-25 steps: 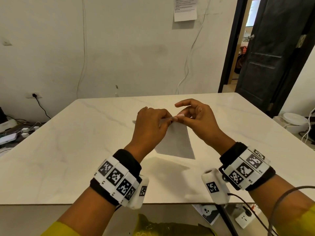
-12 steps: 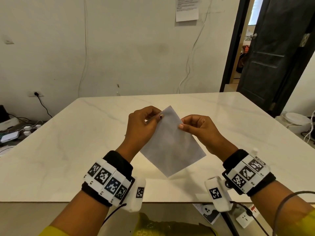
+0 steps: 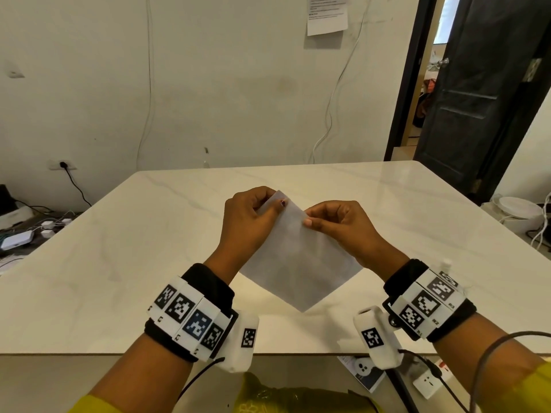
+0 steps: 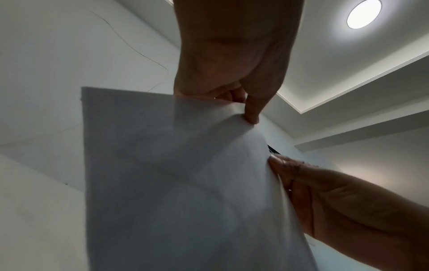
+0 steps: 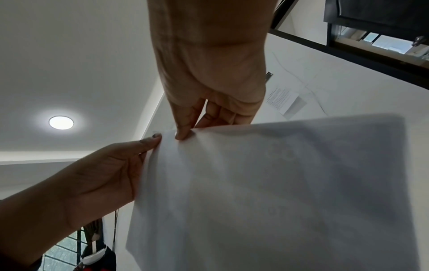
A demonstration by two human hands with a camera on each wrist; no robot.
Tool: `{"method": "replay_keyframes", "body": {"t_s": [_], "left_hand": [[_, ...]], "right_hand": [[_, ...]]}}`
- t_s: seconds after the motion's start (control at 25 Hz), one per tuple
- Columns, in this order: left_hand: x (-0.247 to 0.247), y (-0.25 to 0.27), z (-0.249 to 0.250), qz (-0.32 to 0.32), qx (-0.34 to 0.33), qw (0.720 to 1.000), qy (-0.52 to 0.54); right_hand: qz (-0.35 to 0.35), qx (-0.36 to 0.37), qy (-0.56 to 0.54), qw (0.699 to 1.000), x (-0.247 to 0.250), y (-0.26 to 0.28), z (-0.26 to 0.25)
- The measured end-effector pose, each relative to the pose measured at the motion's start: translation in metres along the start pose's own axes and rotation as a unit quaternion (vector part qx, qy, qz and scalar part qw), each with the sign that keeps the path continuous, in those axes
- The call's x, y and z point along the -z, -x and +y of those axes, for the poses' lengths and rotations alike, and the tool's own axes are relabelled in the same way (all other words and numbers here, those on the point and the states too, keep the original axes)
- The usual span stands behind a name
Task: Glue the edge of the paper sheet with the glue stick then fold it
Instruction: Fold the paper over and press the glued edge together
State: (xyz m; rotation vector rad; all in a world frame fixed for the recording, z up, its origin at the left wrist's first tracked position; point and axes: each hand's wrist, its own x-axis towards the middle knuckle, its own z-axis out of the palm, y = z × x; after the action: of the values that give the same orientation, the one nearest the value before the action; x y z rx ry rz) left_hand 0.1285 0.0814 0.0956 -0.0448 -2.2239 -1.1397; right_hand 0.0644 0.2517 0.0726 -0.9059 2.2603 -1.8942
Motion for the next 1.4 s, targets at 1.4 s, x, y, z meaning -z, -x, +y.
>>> {"method": "replay_keyframes", "body": {"t_s": [1.4], "left_hand": [[-0.015, 0.008, -0.007, -0.052, -0.092, 0.984, -0.142]], "right_hand": [[0.113, 0.054, -0.003, 0.992, 0.006, 0.004, 0.010]]}}
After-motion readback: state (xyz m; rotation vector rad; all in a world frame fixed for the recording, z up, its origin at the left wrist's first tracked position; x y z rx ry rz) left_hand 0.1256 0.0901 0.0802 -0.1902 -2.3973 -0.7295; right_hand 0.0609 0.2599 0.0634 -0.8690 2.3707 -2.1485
